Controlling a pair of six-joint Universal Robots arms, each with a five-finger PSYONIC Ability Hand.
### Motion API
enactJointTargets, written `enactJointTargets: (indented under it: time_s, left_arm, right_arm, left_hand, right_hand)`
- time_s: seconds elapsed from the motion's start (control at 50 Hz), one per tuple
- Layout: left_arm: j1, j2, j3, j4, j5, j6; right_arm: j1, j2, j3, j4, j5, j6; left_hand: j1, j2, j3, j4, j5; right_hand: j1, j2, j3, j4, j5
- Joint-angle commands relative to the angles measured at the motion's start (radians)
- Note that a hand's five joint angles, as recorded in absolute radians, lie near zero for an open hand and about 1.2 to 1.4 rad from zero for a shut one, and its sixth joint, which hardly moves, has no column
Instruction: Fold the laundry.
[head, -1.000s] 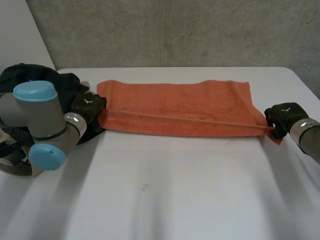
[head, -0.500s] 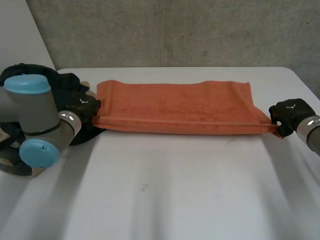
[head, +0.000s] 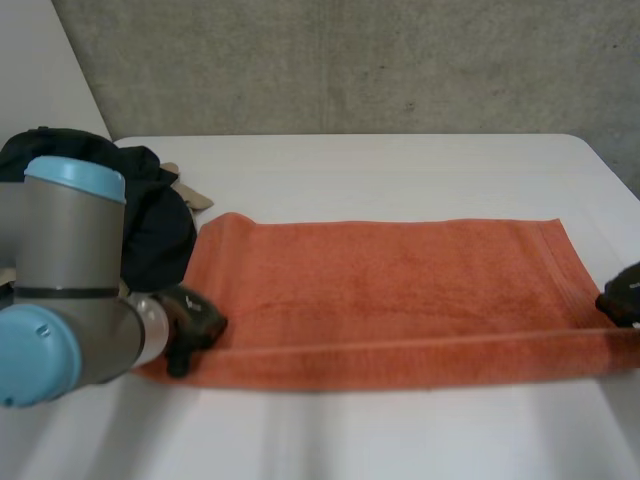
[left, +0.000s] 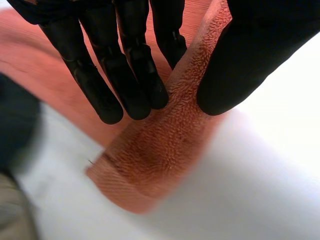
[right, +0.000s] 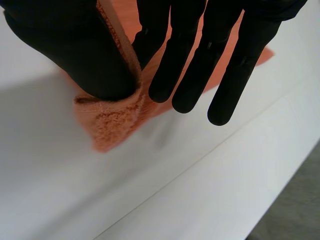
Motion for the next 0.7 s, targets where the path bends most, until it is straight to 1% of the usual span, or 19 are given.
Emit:
enactJointTargets:
  time_s: [0.02, 0.04, 0.1, 0.12, 0.18, 0.2, 0.28, 0.34, 0.4, 0.5, 0.52, 0.54, 0.58, 0.6, 0.64, 0.7]
  left_arm:
    - [0.023, -0.137, 0.268, 0.124, -0.017, -0.024]
    - [0.024, -0.17, 0.334, 0.142, -0.012, -0.028]
    - [0.024, -0.23, 0.438, 0.172, -0.015, -0.026]
    - [0.024, -0.272, 0.512, 0.187, -0.017, -0.031]
    - [0.021, -0.336, 0.618, 0.193, -0.021, -0.029]
    - [0.014, -0.377, 0.682, 0.192, -0.029, -0.028]
    - [0.001, -0.488, 0.865, 0.195, -0.064, -0.026]
    - [-0.008, -0.569, 0.991, 0.195, -0.086, -0.026]
    - [-0.015, -0.62, 1.064, 0.192, -0.096, -0.028]
    - [-0.028, -0.665, 1.118, 0.187, -0.098, -0.029]
    - [-0.028, -0.668, 1.12, 0.19, -0.096, -0.029]
    - [-0.032, -0.669, 1.12, 0.193, -0.102, -0.025]
    - [-0.039, -0.671, 1.124, 0.201, -0.107, -0.029]
    - [-0.04, -0.672, 1.125, 0.208, -0.11, -0.028]
    - [-0.039, -0.666, 1.118, 0.236, -0.13, -0.031]
    - [-0.035, -0.646, 1.103, 0.255, -0.161, -0.04]
  right_arm:
    - [0.071, 0.107, -0.142, -0.195, 0.018, 0.173]
    - [0.078, 0.119, -0.161, -0.218, 0.02, 0.197]
    - [0.109, 0.177, -0.234, -0.321, 0.033, 0.282]
    - [0.124, 0.211, -0.269, -0.369, 0.05, 0.32]
    - [0.143, 0.262, -0.32, -0.426, 0.076, 0.357]
    - [0.158, 0.294, -0.354, -0.459, 0.099, 0.378]
    - [0.197, 0.392, -0.441, -0.547, 0.135, 0.391]
    - [0.229, 0.476, -0.516, -0.635, 0.142, 0.385]
    - [0.244, 0.522, -0.553, -0.679, 0.147, 0.38]
    - [0.266, 0.59, -0.613, -0.734, 0.152, 0.363]
    - [0.266, 0.599, -0.622, -0.742, 0.152, 0.362]
    - [0.27, 0.619, -0.639, -0.76, 0.162, 0.357]
    - [0.272, 0.638, -0.659, -0.782, 0.182, 0.355]
    - [0.273, 0.647, -0.67, -0.792, 0.193, 0.355]
    - [0.273, 0.661, -0.685, -0.814, 0.211, 0.36]
    - [0.27, 0.661, -0.684, -0.831, 0.208, 0.383]
  left_hand:
    - [0.271, 0.196, 0.208, 0.199, 0.248]
    - [0.271, 0.196, 0.208, 0.199, 0.248]
    - [0.271, 0.196, 0.208, 0.199, 0.248]
    - [0.271, 0.196, 0.208, 0.199, 0.248]
    - [0.271, 0.196, 0.208, 0.199, 0.248]
    - [0.271, 0.196, 0.208, 0.199, 0.248]
    - [0.271, 0.196, 0.208, 0.199, 0.248]
    - [0.271, 0.196, 0.208, 0.199, 0.248]
    - [0.271, 0.196, 0.208, 0.199, 0.248]
    - [0.271, 0.196, 0.208, 0.199, 0.248]
    - [0.129, 0.053, 0.066, 0.057, 0.106]
    - [-0.361, -0.436, -0.424, -0.432, -0.384]
    - [-0.789, -0.865, -0.853, -0.861, -0.812]
    - [-0.951, -1.026, -1.014, -1.022, -0.974]
    - [-0.951, -1.026, -1.014, -1.022, -0.974]
    - [-0.951, -1.026, -1.014, -1.022, -0.974]
  right_hand:
    - [0.259, 0.214, 0.208, 0.201, 0.202]
    - [0.259, 0.214, 0.208, 0.201, 0.202]
    - [0.259, 0.214, 0.208, 0.201, 0.202]
    - [0.259, 0.214, 0.208, 0.201, 0.202]
    - [0.259, 0.214, 0.208, 0.201, 0.202]
    - [0.259, 0.214, 0.208, 0.201, 0.202]
    - [0.259, 0.214, 0.208, 0.201, 0.202]
    - [0.259, 0.214, 0.208, 0.201, 0.202]
    - [0.259, 0.214, 0.208, 0.201, 0.202]
    - [0.236, 0.19, 0.184, 0.178, 0.178]
    - [-0.145, -0.191, -0.197, -0.203, -0.203]
    - [-0.62, -0.666, -0.671, -0.678, -0.678]
    - [-0.885, -0.93, -0.936, -0.942, -0.942]
    - [-0.963, -1.008, -1.014, -1.02, -1.02]
    - [-0.963, -1.008, -1.014, -1.02, -1.02]
    - [-0.963, -1.008, -1.014, -1.02, -1.02]
